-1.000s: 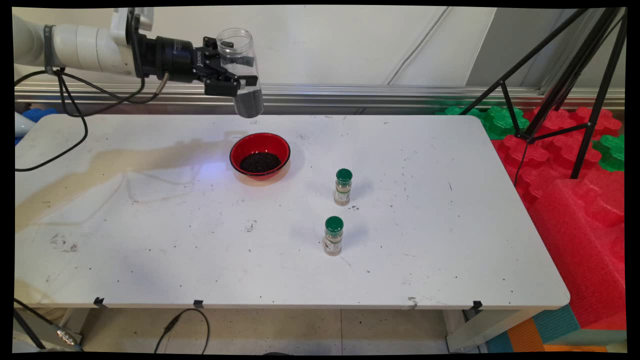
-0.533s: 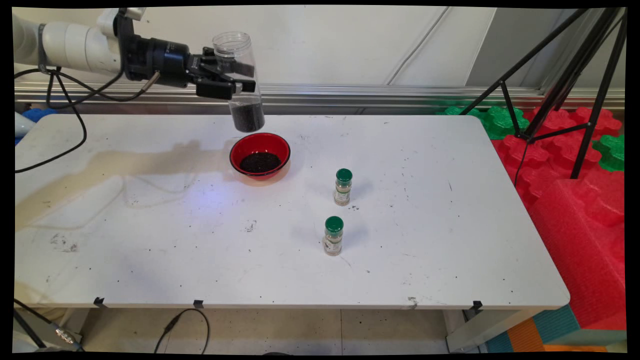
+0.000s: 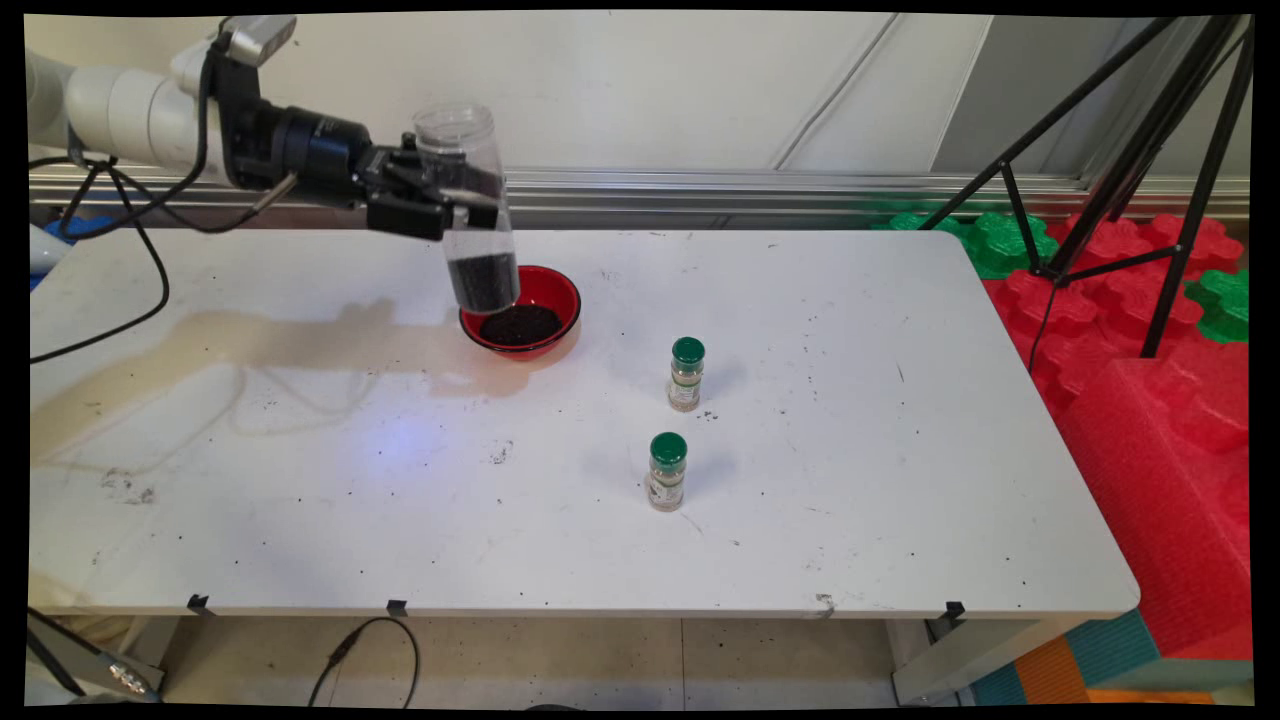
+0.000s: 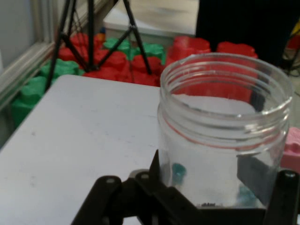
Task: Place the picked object on the table
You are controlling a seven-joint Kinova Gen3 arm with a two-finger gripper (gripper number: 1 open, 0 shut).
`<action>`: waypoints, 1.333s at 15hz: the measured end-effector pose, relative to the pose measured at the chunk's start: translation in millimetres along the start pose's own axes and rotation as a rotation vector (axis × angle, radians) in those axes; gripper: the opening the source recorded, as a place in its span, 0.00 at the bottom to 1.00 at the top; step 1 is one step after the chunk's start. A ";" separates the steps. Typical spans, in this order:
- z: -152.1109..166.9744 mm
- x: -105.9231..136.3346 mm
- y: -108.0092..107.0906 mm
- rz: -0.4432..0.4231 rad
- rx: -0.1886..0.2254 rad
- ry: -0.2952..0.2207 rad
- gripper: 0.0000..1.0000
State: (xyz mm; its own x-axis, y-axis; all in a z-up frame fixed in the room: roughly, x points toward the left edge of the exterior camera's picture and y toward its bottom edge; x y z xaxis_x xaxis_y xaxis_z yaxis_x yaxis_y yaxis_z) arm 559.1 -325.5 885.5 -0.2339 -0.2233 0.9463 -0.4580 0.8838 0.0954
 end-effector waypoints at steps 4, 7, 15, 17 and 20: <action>0.2 -12.0 10.0 -0.004 -0.043 -0.014 0.00; 1.4 -23.5 17.0 0.001 -0.072 -0.024 0.00; 13.0 -63.8 31.6 0.046 -0.108 -0.049 0.00; 19.3 -74.8 34.8 0.054 -0.110 -0.058 0.00; 27.1 -86.9 38.8 0.066 -0.113 -0.073 0.00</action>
State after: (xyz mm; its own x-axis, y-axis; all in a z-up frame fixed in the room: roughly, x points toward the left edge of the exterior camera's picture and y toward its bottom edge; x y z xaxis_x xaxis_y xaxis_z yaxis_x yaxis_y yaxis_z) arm 538.4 -283.0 798.6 -0.3238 -0.1883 0.9272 -0.3408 0.9374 0.0714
